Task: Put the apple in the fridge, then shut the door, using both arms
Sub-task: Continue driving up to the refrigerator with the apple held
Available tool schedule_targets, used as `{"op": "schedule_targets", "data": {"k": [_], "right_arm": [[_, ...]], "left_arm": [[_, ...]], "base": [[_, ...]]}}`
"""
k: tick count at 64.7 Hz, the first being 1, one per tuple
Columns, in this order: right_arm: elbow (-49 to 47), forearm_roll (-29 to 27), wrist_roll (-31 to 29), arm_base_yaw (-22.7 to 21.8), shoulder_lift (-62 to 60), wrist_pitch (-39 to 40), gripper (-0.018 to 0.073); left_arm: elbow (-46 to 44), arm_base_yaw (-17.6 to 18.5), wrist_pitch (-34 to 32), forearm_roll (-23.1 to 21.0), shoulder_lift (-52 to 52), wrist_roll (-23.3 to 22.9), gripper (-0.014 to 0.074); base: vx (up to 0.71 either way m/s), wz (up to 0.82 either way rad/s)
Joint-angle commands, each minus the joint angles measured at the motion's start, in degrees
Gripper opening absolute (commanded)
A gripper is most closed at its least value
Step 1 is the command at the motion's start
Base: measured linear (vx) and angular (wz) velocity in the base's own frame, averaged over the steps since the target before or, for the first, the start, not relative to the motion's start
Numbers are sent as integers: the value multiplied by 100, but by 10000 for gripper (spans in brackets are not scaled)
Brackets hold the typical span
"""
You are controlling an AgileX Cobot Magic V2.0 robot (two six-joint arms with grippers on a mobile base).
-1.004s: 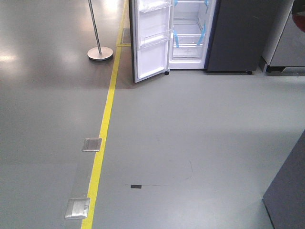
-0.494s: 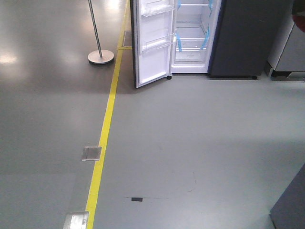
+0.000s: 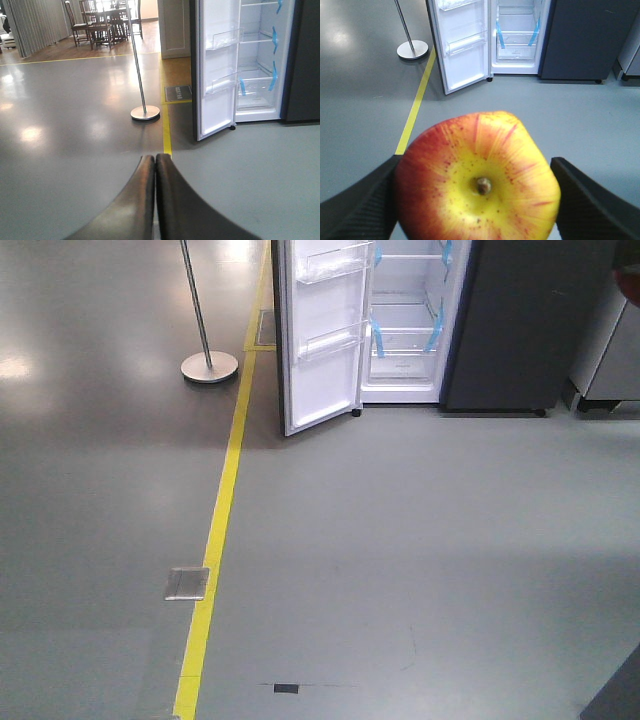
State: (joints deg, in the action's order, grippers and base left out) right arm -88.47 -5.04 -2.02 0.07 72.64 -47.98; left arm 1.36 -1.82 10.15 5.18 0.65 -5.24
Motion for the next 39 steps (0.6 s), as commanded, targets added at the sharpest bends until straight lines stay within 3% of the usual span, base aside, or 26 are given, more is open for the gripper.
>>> {"op": "schedule_targets", "data": {"k": [1,39], "right_arm": [[-173,-6,-24,-7,-143,467,185],[-173,-6,-24,-7,-143,467,185]], "left_arm": [[-95,17,-433,0,87,-62,-6],[-95,17,-433,0,87,-62,-6]], "base": [[18,-1],[17,-3]]}}
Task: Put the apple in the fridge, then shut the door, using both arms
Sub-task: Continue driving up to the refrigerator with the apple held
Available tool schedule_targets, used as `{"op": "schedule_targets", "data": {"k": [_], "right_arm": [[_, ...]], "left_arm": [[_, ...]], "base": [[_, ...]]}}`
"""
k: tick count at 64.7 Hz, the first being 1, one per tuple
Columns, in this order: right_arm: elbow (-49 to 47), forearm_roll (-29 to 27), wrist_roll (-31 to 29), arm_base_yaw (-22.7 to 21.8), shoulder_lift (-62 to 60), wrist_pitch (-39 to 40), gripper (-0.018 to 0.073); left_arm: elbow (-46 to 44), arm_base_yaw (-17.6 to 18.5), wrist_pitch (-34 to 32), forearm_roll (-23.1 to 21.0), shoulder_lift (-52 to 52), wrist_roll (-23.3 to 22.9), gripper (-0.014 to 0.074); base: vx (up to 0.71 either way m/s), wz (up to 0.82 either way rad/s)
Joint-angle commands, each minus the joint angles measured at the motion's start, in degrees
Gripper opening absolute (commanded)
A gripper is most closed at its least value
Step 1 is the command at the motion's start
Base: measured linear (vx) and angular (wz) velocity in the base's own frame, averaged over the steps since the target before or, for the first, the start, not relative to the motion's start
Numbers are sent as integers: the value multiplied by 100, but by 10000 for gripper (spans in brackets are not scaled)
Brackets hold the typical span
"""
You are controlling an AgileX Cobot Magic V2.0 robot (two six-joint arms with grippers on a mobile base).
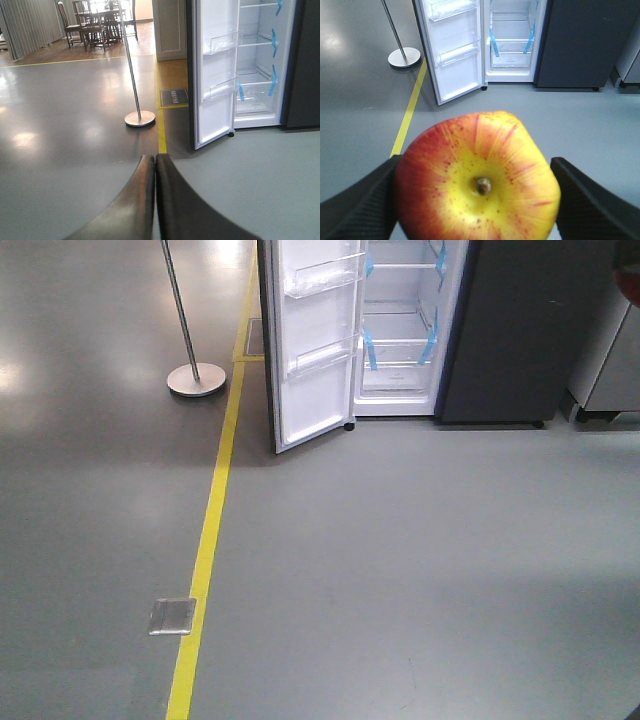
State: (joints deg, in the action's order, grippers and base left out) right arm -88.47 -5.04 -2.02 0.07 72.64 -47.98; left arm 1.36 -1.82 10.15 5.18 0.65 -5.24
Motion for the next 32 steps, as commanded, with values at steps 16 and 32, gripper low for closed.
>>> {"op": "schedule_targets", "data": {"k": [16,32], "right_arm": [[-173,-6,-24,-7,-143,467,185],[-173,-6,-24,-7,-143,467,185]], "left_arm": [[-95,17,-433,0,87,-62,-6],[-95,17,-433,0,87,-62,-6]], "base": [[17,-2],[17,-1]]}}
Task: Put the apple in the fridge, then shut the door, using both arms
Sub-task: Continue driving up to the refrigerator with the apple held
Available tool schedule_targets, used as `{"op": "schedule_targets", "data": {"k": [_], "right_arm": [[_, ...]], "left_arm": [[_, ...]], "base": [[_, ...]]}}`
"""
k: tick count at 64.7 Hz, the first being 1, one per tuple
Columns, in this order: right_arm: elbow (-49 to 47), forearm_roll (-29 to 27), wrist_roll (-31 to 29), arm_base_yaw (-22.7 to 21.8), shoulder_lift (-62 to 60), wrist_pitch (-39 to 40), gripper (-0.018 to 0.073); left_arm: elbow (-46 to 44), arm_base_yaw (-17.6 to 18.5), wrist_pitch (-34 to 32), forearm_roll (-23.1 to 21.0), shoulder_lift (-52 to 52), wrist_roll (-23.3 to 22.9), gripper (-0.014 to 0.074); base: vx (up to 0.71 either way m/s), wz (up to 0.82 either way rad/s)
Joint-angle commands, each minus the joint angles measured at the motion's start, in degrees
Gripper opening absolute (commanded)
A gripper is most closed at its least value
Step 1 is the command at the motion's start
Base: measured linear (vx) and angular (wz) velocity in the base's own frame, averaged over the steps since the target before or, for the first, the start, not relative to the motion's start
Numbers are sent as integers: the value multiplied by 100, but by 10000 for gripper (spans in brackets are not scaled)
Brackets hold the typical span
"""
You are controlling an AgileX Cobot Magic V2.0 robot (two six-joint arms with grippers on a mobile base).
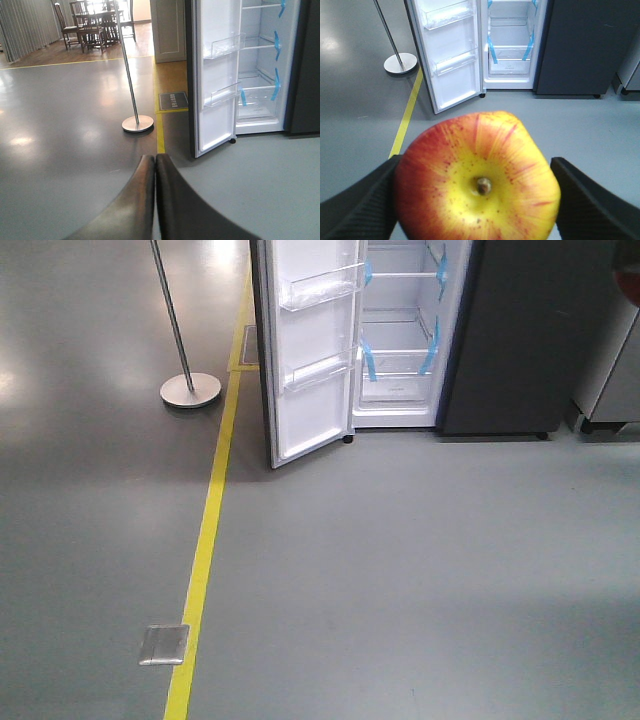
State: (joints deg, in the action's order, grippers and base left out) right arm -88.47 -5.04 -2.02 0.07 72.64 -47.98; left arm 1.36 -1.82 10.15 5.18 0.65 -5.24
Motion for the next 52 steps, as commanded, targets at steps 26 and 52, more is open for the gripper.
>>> {"op": "schedule_targets", "data": {"k": [26,52], "right_arm": [[-173,-6,-24,-7,-143,467,185],[-173,-6,-24,-7,-143,467,185]], "left_arm": [[-95,17,-433,0,87,-62,-6],[-95,17,-433,0,87,-62,-6]], "base": [[16,-1],[14,0]]}}
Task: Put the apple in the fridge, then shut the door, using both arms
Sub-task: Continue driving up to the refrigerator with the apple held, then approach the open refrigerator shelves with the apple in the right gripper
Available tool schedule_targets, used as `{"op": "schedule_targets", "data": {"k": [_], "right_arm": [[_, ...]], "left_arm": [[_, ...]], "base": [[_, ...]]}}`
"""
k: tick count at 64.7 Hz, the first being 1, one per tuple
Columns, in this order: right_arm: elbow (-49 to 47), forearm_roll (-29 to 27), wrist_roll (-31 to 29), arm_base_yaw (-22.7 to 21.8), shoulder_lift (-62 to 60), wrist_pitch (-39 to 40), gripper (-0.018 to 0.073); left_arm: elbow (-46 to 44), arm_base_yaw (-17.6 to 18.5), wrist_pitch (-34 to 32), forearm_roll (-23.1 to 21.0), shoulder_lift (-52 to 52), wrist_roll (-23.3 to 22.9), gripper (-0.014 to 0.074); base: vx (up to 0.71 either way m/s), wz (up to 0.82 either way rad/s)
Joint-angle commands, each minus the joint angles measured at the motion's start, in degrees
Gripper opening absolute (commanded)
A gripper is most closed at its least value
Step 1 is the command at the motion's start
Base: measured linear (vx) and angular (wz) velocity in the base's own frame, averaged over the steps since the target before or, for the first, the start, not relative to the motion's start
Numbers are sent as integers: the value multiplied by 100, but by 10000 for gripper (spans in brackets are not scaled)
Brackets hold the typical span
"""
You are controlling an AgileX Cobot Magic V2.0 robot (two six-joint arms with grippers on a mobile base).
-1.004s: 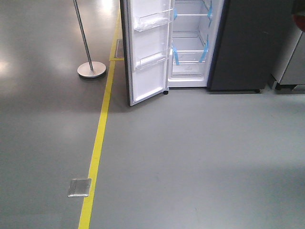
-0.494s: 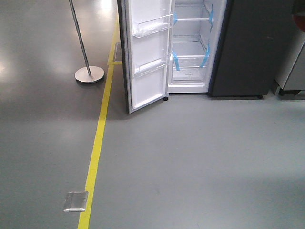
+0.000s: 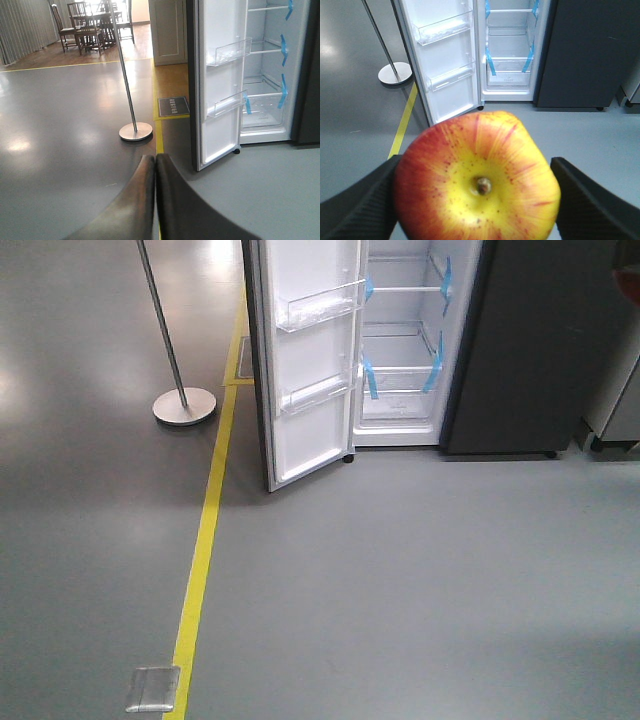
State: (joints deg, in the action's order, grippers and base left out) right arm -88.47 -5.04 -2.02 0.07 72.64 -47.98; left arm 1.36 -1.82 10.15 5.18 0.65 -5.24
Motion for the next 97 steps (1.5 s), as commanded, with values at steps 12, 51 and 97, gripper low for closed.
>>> {"op": "schedule_targets", "data": {"k": [12,51,97], "right_arm": [[-173,-6,-24,-7,-143,467,185],[-173,-6,-24,-7,-143,467,185],[-173,-6,-24,-7,-143,467,185]], "left_arm": [[-95,17,-433,0,87,-62,-6],[-95,17,-433,0,87,-62,-6],[-95,17,-433,0,87,-62,-6]], "base": [[12,2],[11,4],[9,2]]}}
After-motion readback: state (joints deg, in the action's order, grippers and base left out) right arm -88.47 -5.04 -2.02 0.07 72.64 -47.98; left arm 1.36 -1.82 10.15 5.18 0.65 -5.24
